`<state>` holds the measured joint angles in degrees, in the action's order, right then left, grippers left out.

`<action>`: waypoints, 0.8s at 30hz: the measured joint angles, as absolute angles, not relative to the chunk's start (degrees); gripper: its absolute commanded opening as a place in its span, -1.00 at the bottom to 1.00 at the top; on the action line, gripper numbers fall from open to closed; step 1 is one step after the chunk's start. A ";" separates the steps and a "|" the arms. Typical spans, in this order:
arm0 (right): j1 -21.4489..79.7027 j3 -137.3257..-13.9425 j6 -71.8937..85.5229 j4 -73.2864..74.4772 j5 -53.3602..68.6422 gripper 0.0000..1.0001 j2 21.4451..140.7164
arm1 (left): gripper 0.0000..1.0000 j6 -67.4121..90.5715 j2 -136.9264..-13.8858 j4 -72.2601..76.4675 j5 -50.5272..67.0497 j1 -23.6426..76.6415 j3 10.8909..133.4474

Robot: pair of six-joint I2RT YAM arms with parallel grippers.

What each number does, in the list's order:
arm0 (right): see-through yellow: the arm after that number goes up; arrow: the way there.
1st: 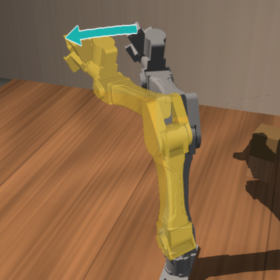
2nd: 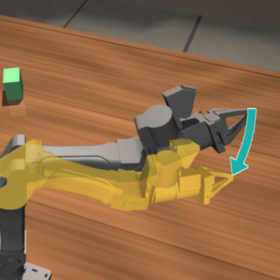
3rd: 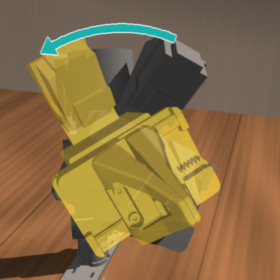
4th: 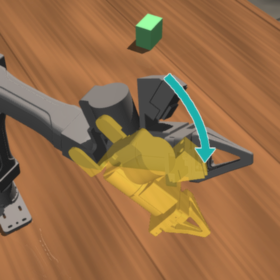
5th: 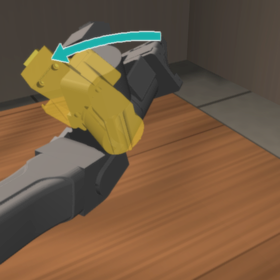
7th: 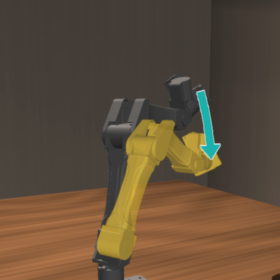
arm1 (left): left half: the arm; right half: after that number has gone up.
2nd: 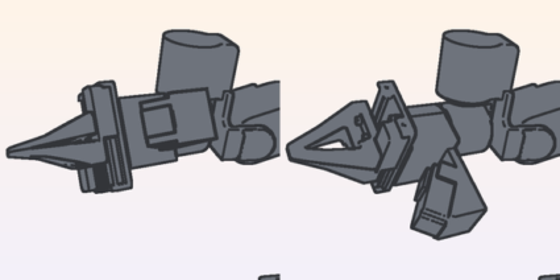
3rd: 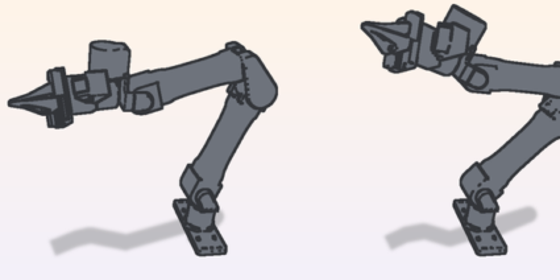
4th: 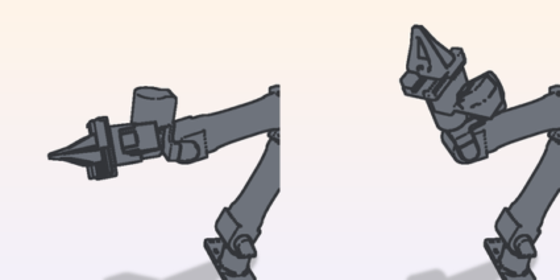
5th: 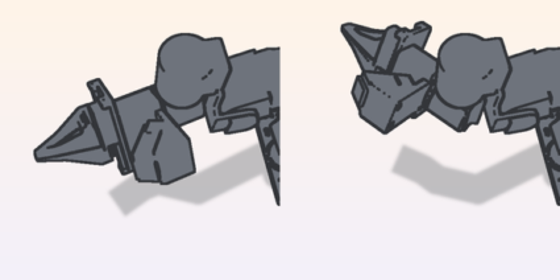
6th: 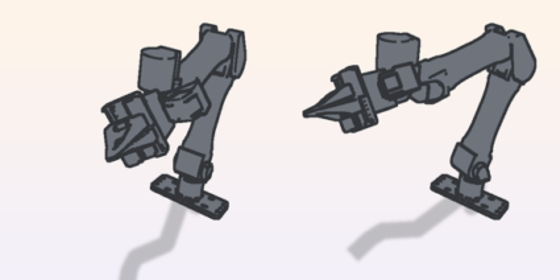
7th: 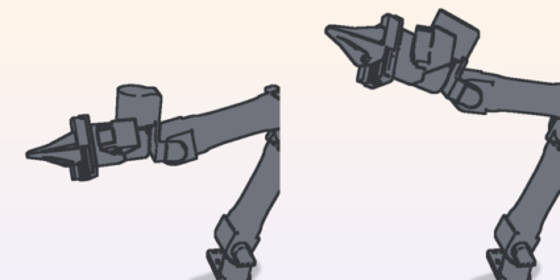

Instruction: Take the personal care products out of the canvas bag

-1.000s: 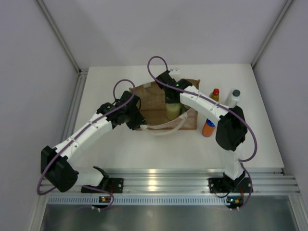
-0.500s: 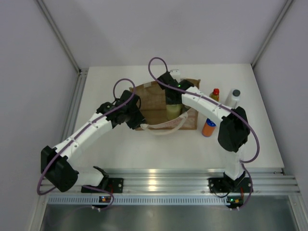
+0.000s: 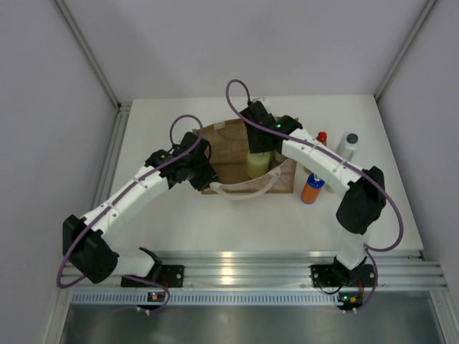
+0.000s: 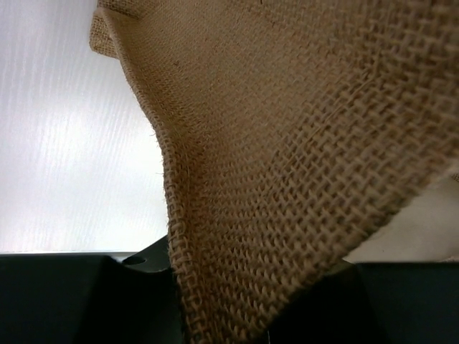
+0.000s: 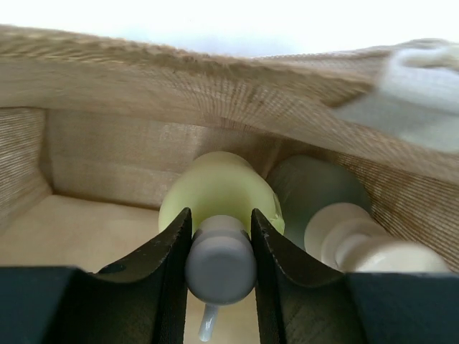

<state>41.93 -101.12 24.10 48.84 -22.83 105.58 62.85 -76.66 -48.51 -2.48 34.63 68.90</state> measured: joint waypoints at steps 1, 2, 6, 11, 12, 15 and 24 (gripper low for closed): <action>41.98 -101.14 23.92 48.99 -22.57 -1.00 104.79 | -0.29 62.85 -76.71 -48.53 -2.50 34.63 68.99; 42.00 -101.14 23.68 49.21 -22.37 -1.00 104.05 | -0.29 62.85 -76.77 -48.53 -2.55 34.63 69.12; 42.24 -103.33 22.87 51.83 -21.54 -1.00 102.69 | -0.29 62.85 -76.77 -48.53 -2.61 34.63 69.23; 42.65 -110.67 21.50 57.39 -19.94 -1.00 102.72 | -0.28 62.85 -76.77 -48.56 -2.68 34.63 69.23; 42.74 -112.44 21.30 58.52 -19.75 -1.00 102.69 | -0.29 62.87 -76.77 -48.56 -2.81 34.63 69.23; 43.03 -116.88 20.60 60.82 -19.35 -1.00 102.69 | -0.28 62.87 -76.77 -48.56 -3.03 34.63 69.23; 45.95 -124.44 19.00 69.12 -19.11 -1.00 102.69 | -0.29 62.89 -76.75 -48.56 -4.16 34.63 69.23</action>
